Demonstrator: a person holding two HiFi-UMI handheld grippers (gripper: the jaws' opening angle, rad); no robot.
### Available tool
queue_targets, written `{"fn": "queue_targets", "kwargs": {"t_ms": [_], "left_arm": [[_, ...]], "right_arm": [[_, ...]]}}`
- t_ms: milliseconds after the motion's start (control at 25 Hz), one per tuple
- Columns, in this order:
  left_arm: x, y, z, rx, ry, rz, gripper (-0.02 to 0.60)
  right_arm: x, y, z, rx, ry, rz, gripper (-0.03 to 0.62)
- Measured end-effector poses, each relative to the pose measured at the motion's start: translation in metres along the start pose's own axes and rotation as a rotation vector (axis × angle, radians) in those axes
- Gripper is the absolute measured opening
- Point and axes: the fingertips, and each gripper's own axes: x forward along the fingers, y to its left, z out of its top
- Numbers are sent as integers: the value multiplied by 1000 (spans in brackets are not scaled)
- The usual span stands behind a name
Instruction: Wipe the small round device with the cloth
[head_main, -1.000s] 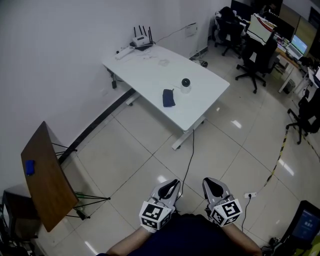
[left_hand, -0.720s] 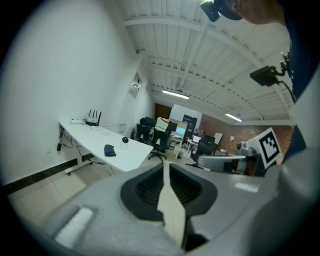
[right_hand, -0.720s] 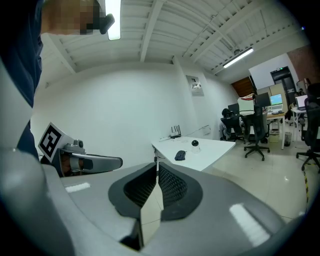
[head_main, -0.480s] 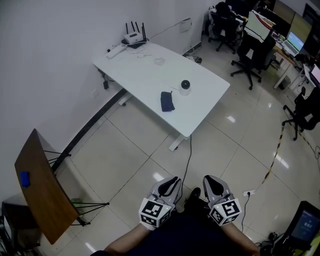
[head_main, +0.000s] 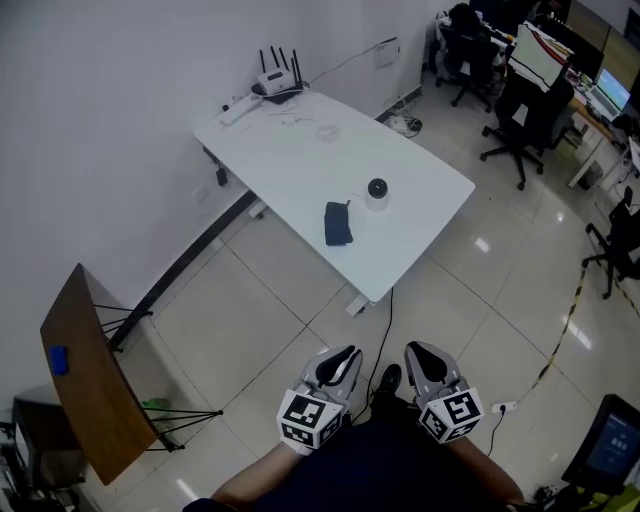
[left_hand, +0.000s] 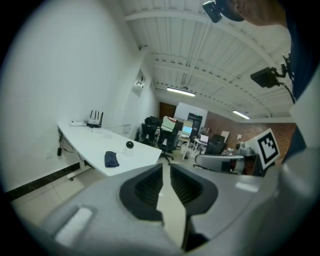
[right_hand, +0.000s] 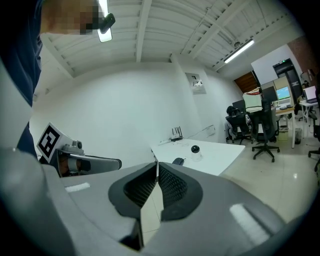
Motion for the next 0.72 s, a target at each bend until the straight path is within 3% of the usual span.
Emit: {"fn": "queue_targets", "kwargs": {"t_ms": [400, 720], "left_arm": [[76, -7, 30, 11, -7, 77, 54], [102, -1, 44, 2, -2, 118, 58]], "right_arm": [[27, -80, 34, 19, -5, 63, 18], [45, -109, 45, 36, 0, 89, 18]]}}
